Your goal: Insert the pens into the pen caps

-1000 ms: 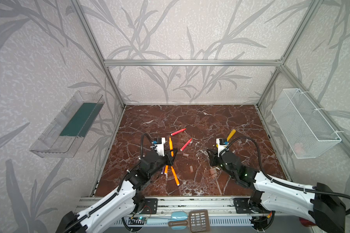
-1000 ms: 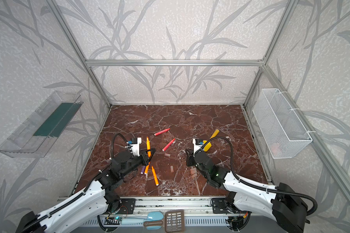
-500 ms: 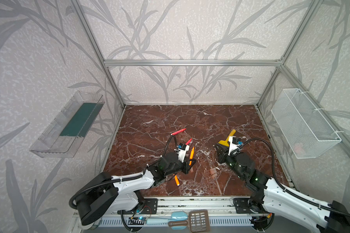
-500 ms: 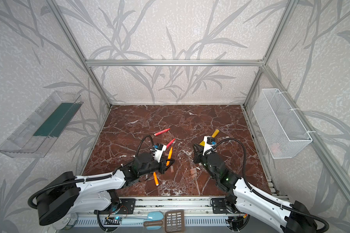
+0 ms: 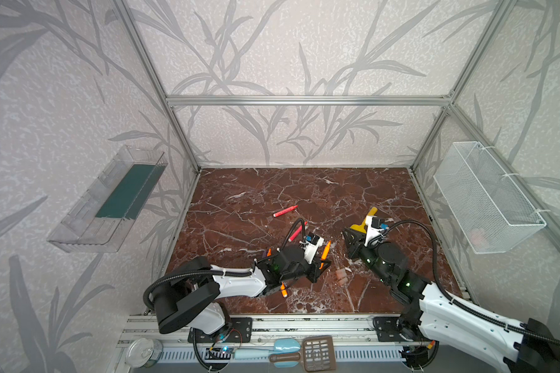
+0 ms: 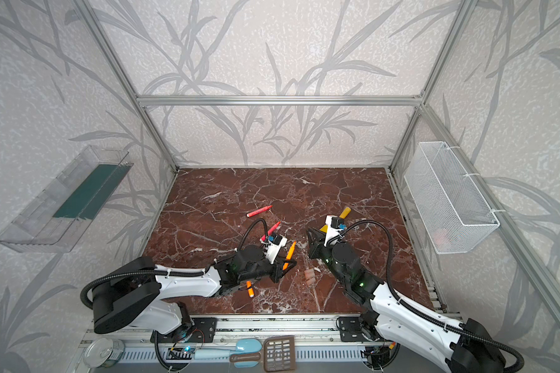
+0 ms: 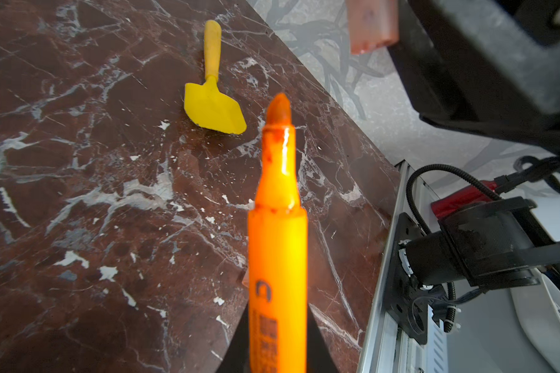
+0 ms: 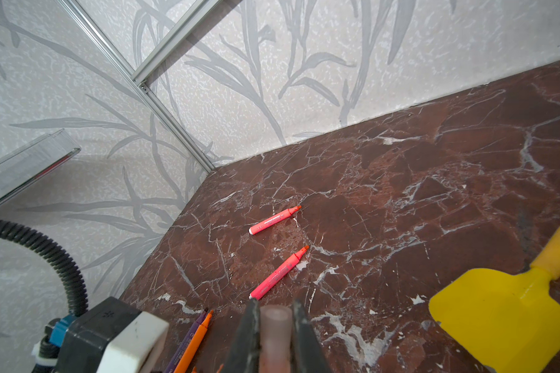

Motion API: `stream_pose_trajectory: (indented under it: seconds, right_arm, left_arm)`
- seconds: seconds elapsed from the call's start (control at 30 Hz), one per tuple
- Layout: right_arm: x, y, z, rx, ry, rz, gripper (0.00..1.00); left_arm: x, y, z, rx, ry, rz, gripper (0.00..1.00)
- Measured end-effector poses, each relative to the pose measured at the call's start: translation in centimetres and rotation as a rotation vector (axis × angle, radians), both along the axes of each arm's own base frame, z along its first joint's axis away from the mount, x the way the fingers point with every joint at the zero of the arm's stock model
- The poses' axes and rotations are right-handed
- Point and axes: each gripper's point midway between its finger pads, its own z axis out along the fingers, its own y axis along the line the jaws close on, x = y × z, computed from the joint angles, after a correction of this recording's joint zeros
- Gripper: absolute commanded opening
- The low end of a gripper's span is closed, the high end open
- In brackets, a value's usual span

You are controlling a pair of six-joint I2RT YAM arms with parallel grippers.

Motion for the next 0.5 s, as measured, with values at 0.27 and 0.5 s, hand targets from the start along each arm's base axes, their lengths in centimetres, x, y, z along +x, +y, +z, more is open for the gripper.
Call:
stream_pose_trajectory:
  seconds: [0.27, 0.5]
  right_arm:
    - [-0.1, 0.8, 0.9, 0.040, -0.005, 0.041, 0.00]
    - [-0.2, 1.7, 1.2, 0.095, 0.007, 0.077, 0.00]
  left_arm:
    - [-0.5, -0.9, 0.2, -0.018, -0.035, -0.025, 0.00]
    - [-0.4, -1.4, 0.6, -0.048, -0.051, -0.029, 0.00]
